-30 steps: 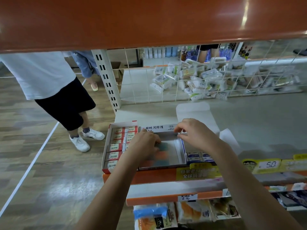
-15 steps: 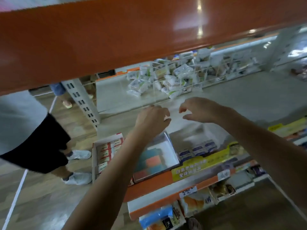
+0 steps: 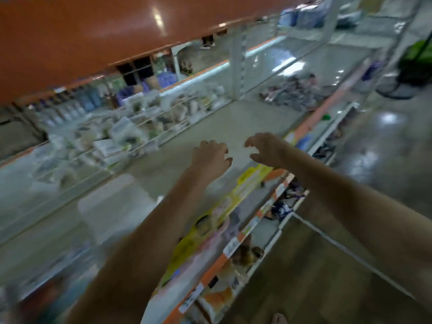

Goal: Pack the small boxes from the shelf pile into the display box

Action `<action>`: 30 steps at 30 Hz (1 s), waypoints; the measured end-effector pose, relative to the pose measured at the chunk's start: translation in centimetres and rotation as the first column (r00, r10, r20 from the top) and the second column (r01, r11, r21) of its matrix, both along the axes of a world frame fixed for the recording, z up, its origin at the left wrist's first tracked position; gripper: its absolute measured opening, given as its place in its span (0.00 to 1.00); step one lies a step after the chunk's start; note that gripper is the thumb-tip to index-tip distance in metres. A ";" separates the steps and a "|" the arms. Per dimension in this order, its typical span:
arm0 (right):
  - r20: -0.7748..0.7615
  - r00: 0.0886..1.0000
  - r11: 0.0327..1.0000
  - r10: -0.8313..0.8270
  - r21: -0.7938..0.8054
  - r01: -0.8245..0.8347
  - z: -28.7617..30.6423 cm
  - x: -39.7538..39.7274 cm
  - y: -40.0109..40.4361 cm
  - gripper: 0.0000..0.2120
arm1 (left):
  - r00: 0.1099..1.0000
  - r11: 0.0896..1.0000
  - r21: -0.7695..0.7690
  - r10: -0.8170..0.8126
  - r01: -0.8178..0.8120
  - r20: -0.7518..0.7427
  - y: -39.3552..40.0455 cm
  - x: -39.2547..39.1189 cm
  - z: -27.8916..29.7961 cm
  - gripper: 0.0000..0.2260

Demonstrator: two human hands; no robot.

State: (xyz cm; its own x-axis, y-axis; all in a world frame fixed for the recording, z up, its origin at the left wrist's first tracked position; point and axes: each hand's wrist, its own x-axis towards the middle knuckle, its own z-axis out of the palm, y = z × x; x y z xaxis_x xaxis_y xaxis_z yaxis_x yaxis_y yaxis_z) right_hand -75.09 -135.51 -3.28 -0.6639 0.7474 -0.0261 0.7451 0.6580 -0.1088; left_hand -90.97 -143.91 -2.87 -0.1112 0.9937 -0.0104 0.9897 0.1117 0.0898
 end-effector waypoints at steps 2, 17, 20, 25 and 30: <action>-0.009 0.997 0.997 -0.073 -0.006 0.073 -0.1 3.6 2.9 0.21 | 1.000 1.000 -0.009 -0.012 0.012 0.021 3.5 3.2 -0.2 0.18; -0.048 0.954 0.952 -0.295 -0.097 0.289 -1.8 18.5 22.0 0.20 | 0.970 0.970 -0.001 -0.242 0.242 -0.011 27.2 17.2 -2.7 0.19; -0.105 0.939 0.944 -0.326 -0.095 0.317 -1.8 19.4 26.1 0.19 | 0.967 0.967 0.032 -0.255 0.255 0.025 32.1 17.7 -2.8 0.19; -0.154 0.916 0.928 -0.369 -0.115 0.354 -2.4 19.4 31.7 0.16 | 0.973 0.973 0.035 -0.230 0.230 0.001 38.5 17.2 -3.2 0.17; -0.199 0.906 0.928 -0.373 -0.063 0.368 -3.7 19.3 35.9 0.16 | 0.984 0.982 0.068 -0.177 0.175 0.017 42.3 16.6 -3.9 0.16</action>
